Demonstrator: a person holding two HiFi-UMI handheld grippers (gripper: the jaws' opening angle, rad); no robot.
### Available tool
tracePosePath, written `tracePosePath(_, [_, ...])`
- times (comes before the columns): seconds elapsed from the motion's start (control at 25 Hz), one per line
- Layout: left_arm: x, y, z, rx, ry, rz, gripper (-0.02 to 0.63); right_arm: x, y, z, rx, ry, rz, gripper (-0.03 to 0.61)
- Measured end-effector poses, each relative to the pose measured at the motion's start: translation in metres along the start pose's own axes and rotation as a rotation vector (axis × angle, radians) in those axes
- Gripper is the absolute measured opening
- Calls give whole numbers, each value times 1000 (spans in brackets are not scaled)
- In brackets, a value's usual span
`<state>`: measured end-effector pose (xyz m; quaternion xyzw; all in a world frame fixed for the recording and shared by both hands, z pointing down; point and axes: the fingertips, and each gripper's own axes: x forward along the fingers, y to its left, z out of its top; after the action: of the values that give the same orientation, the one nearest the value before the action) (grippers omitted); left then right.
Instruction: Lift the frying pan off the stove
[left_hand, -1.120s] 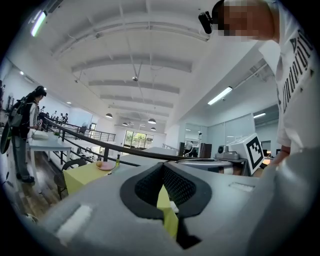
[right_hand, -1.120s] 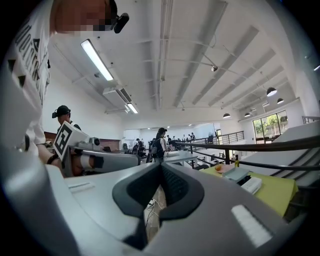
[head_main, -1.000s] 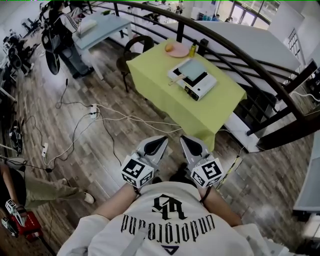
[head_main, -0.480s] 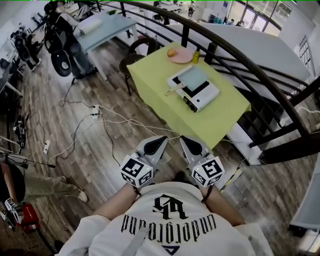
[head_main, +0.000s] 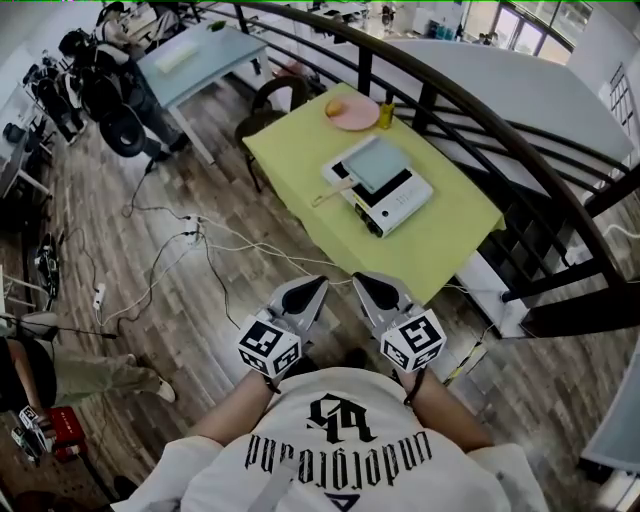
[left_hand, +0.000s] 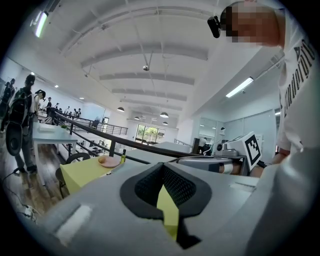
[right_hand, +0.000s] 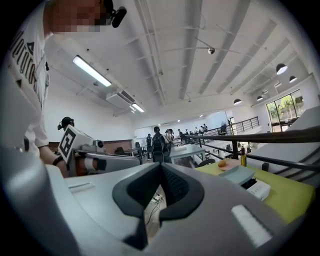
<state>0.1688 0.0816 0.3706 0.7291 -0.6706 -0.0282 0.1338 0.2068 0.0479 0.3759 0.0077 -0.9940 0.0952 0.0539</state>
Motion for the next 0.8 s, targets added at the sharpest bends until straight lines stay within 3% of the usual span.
tracePosePath(0.32, [35, 32, 9, -2, -10, -44, 6, 30, -29, -3, 9, 31, -26, 2])
tracePosePath(0.8, [87, 148, 47, -3, 2, -188, 6, 143, -78, 15, 29, 43, -145, 2])
